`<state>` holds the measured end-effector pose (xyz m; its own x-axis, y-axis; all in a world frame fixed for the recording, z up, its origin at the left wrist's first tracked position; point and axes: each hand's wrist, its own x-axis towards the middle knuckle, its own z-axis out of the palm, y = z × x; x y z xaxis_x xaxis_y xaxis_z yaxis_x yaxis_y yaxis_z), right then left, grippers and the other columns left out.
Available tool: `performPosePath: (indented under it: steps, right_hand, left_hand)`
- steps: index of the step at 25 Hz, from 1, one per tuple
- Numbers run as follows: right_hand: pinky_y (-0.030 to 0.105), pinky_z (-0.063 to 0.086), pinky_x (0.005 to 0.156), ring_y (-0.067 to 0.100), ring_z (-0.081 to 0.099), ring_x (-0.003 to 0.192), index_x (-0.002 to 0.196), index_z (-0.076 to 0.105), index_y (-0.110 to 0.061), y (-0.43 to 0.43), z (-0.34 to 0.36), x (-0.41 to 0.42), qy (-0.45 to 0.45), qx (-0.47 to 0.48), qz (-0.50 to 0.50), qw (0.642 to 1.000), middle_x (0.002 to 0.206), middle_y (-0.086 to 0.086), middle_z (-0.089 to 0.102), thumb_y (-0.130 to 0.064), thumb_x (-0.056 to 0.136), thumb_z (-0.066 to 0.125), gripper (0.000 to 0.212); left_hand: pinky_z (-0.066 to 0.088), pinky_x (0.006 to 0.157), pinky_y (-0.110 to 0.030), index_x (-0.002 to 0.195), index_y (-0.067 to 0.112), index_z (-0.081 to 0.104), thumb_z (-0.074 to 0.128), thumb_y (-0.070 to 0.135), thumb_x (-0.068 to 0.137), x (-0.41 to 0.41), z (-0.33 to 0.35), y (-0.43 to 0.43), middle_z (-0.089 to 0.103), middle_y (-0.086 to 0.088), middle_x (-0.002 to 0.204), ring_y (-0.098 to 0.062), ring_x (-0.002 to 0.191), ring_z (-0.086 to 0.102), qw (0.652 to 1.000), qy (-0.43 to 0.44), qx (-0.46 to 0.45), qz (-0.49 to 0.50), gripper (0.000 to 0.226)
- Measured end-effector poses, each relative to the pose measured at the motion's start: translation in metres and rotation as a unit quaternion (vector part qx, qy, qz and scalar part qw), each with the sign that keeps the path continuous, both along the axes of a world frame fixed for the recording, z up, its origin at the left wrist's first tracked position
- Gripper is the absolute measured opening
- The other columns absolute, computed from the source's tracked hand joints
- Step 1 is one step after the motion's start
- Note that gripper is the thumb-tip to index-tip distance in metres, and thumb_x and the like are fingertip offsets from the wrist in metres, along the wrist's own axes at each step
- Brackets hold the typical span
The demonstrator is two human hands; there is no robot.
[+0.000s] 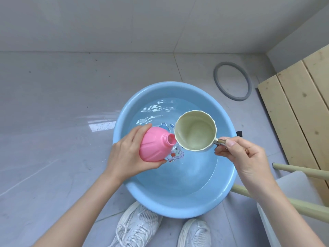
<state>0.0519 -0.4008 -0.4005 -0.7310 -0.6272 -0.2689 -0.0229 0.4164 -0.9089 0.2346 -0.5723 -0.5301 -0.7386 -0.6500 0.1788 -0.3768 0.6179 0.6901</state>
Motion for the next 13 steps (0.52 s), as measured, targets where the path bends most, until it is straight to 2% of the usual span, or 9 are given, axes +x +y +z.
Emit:
performPosePath:
  steps: [3, 6, 9, 13]
  right_hand:
    - [0.025, 0.056, 0.079, 0.015, 0.067, 0.073, 0.071, 0.075, -0.023, -0.0006, 0.0018, 0.0004, 0.016, -0.003, 0.007, 1.0, 0.082, 0.001, 0.072, -0.06, 0.059, 0.074, 0.039]
    - [0.021, 0.054, 0.076, 0.012, 0.067, 0.072, 0.068, 0.074, -0.025, -0.0015, 0.0045, 0.0019, 0.02, -0.013, 0.012, 1.0, 0.081, -0.004, 0.072, -0.052, 0.064, 0.068, 0.028]
    - [0.018, 0.054, 0.075, 0.012, 0.067, 0.074, 0.07, 0.072, -0.02, -0.0025, 0.007, 0.0021, 0.027, -0.014, 0.023, 0.999, 0.084, -0.005, 0.071, -0.062, 0.06, 0.073, 0.043]
    - [0.019, 0.053, 0.074, 0.011, 0.067, 0.072, 0.07, 0.07, -0.016, -0.0049, 0.0071, 0.0008, 0.03, -0.014, 0.014, 0.999, 0.082, -0.006, 0.071, -0.039, 0.073, 0.069, 0.023]
  left_hand:
    - [0.056, 0.071, -0.039, 0.135, 0.027, 0.039, 0.066, 0.077, 0.054, -0.0003, -0.001, 0.0003, 0.058, 0.005, 0.124, -0.022, 0.102, 0.063, 1.0, -0.007, -0.012, 0.0, 0.098]
    - [0.057, 0.068, -0.038, 0.134, 0.025, 0.041, 0.065, 0.077, 0.054, -0.0007, -0.0019, 0.0007, 0.059, 0.005, 0.123, -0.022, 0.1, 0.064, 1.0, -0.009, -0.02, 0.002, 0.099]
    - [0.057, 0.068, -0.039, 0.135, 0.025, 0.041, 0.066, 0.077, 0.054, -0.0007, -0.0034, 0.0013, 0.059, 0.004, 0.124, -0.022, 0.101, 0.064, 1.0, -0.011, -0.022, 0.004, 0.099]
    - [0.057, 0.068, -0.04, 0.135, 0.024, 0.042, 0.066, 0.077, 0.054, -0.0006, -0.0044, 0.0013, 0.059, 0.003, 0.124, -0.023, 0.101, 0.064, 1.0, -0.01, -0.023, 0.008, 0.099]
